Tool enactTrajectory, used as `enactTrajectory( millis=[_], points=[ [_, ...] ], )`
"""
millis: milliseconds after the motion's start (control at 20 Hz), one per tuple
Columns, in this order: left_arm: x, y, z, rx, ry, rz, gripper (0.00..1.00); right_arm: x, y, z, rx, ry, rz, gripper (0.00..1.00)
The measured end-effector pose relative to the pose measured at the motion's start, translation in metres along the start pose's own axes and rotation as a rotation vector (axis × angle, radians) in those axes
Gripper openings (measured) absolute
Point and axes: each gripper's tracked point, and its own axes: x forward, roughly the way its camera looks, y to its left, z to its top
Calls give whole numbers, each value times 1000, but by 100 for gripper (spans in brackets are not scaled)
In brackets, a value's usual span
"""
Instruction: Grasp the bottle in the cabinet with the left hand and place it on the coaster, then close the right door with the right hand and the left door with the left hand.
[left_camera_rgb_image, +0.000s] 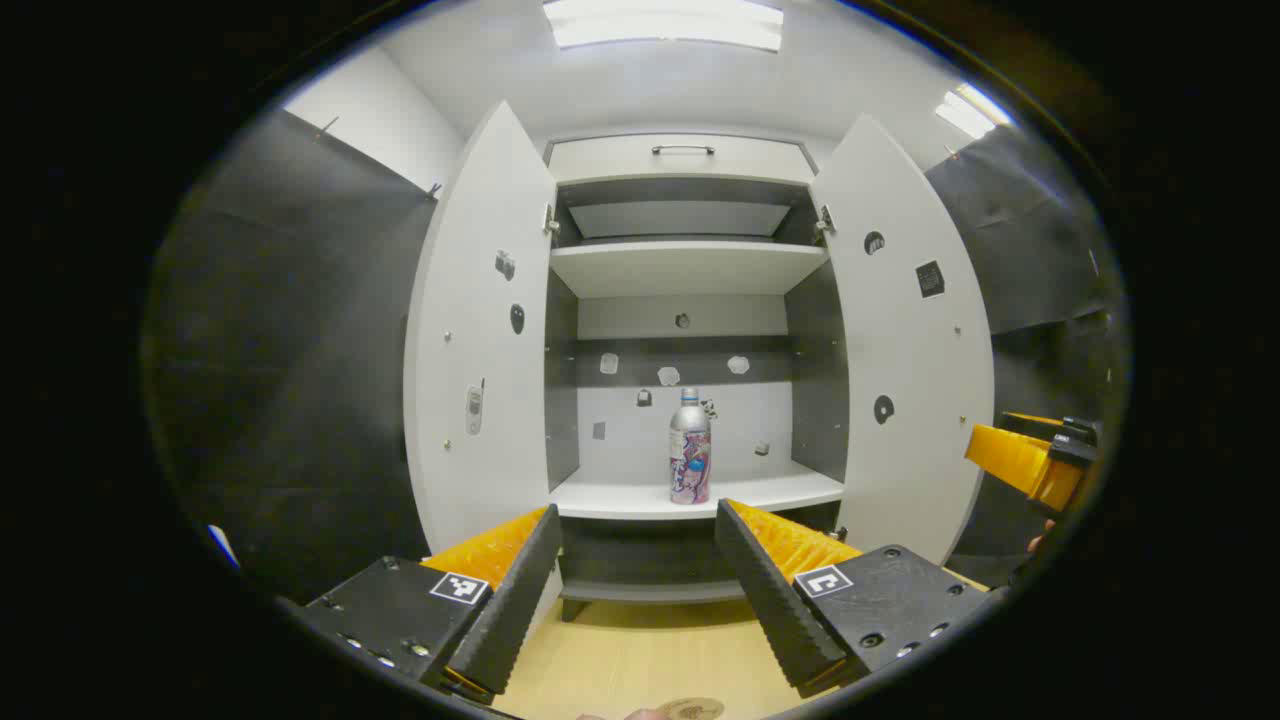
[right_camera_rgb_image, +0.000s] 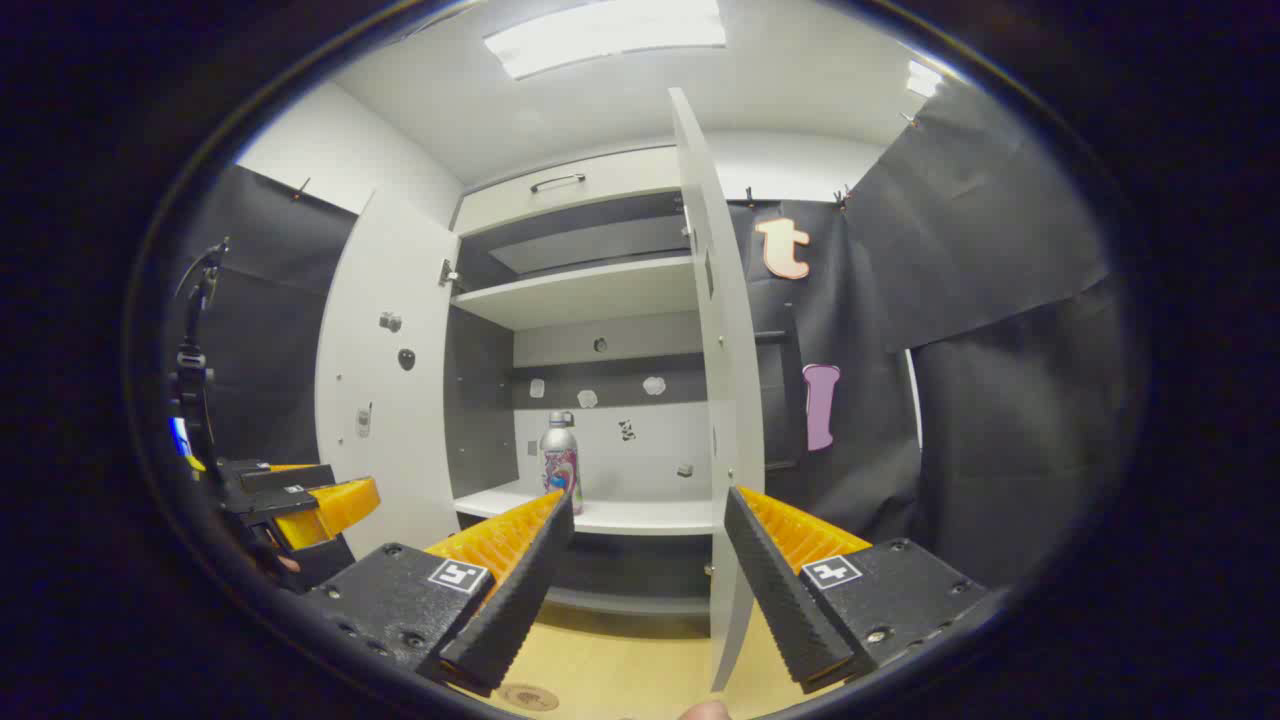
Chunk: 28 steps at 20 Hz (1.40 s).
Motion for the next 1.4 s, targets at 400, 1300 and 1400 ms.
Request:
enactTrajectory(
  millis=[400,1300,1400],
  points=[
    [3,-6,20,-38,10,-18,95,0,4,3,-9,9,27,99],
    [127,-51,42,-138,40,-123,100,-48,-72,10,-73,8,-199,96],
    [152,-54,43,-108,32,-120,100,-61,-92,9,-83,16,-264,99]
  ],
)
